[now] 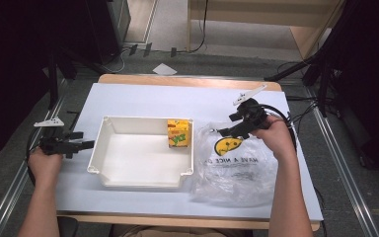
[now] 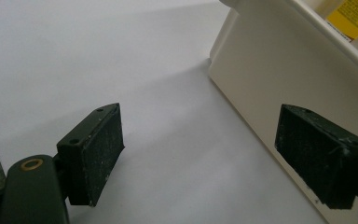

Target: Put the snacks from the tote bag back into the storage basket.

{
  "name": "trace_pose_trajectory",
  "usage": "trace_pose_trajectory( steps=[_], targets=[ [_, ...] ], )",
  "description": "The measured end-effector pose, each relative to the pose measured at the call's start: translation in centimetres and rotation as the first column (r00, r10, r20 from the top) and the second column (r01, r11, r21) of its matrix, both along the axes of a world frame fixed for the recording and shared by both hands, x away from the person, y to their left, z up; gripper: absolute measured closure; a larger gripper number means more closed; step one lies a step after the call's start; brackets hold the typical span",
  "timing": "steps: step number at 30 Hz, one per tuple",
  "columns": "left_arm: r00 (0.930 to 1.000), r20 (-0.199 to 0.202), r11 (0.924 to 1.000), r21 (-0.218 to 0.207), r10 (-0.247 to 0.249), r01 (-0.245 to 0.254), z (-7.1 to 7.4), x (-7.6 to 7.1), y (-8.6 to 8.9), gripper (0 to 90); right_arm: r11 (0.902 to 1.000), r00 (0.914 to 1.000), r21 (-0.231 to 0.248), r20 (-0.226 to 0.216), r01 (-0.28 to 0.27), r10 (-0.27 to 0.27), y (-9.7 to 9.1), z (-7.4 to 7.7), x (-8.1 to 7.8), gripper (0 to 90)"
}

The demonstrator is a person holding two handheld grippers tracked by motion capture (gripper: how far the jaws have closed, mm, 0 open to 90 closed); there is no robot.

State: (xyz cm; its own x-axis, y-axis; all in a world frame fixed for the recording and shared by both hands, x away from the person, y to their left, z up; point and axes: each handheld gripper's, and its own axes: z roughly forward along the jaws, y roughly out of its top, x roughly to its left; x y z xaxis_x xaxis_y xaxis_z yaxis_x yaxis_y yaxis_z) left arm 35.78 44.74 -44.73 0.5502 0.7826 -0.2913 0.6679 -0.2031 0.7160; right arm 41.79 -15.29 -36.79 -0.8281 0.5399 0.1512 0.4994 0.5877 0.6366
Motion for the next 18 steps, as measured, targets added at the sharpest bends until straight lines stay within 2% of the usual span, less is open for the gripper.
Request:
trace_pose_trajectory(
  steps=[18],
  targets=[
    [0.9999,-0.012,0.9998,0.016,-0.008,0.008,-0.3,0.2,-0.4,16.3,0.999,0.998,-0.025,-0.051,0.036,-0.038,-0.5,-1.2,0.7,19.6]
  ],
)
